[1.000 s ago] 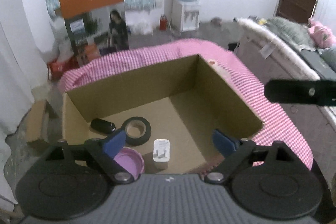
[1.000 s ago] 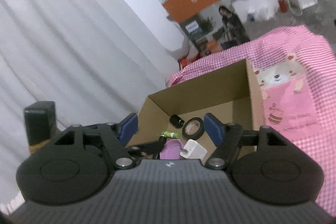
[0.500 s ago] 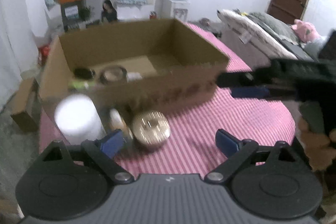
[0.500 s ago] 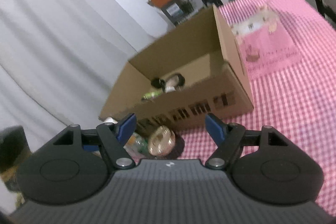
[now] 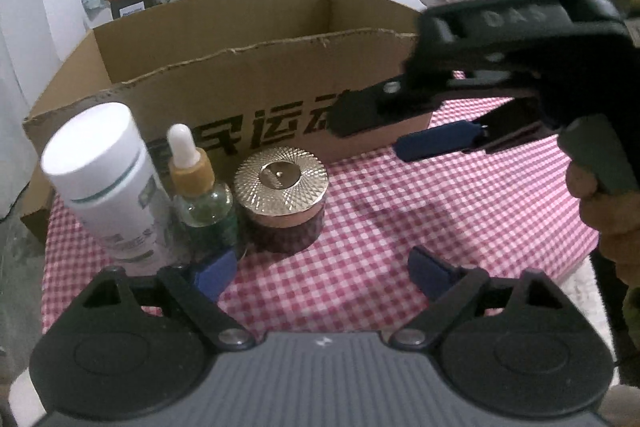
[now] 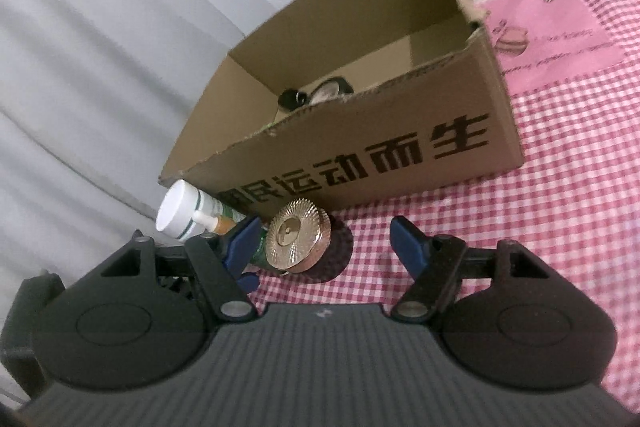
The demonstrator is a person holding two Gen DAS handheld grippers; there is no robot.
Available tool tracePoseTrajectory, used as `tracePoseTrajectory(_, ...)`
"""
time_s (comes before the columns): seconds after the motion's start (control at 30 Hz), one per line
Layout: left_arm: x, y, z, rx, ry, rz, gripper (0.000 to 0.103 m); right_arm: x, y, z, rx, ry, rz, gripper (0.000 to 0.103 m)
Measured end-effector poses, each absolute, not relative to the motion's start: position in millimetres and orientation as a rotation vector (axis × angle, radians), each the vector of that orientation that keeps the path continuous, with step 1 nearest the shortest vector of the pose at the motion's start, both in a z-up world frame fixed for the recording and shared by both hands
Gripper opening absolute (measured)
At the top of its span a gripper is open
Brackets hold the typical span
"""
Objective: Organize rigid objects
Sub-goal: 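Close the right tool on the gold-lidded jar, then lift the gold-lidded jar off the table with the right tool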
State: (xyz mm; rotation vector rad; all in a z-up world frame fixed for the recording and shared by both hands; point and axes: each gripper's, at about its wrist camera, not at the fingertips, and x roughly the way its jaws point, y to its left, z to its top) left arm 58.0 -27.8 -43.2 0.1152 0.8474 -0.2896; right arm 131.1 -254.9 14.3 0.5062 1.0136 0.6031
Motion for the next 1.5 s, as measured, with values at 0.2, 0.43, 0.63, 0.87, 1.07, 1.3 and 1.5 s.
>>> tracePoseTrajectory(0.2, 64, -37, -53, 0.168, 0.813, -0.316, 0.092, 144, -234, 1, 0.48, 1.065, 0.634, 0.055)
tracePoseTrajectory(0.43, 72, -39, -64, 0.161, 0.795, -0.306, 0.092, 159, -221, -12, 0.455, 1.1, 0.667, 0.046)
tracePoseTrajectory(0.63, 76, -44, -65, 0.161, 0.784, -0.326, 0.092, 163, -218, -14, 0.446, 1.111, 0.716, 0.046)
tracePoseTrajectory(0.87, 78, -70, -62, 0.187, 0.781, -0.377, 0.092, 157, -234, -12, 0.439, 1.098, 0.698, 0.047)
tracePoseTrajectory(1.07, 77, -102, -59, 0.234, 0.768, -0.463, 0.092, 145, -263, -11, 0.468, 1.088, 0.629, 0.048)
tracePoseTrajectory(1.3, 78, -127, -58, 0.244, 0.762, -0.529, 0.092, 133, -294, -11, 0.499, 1.074, 0.554, 0.048)
tracePoseTrajectory(1.5, 83, -126, -54, 0.259, 0.743, -0.493, 0.092, 129, -309, -11, 0.545, 1.062, 0.541, 0.049)
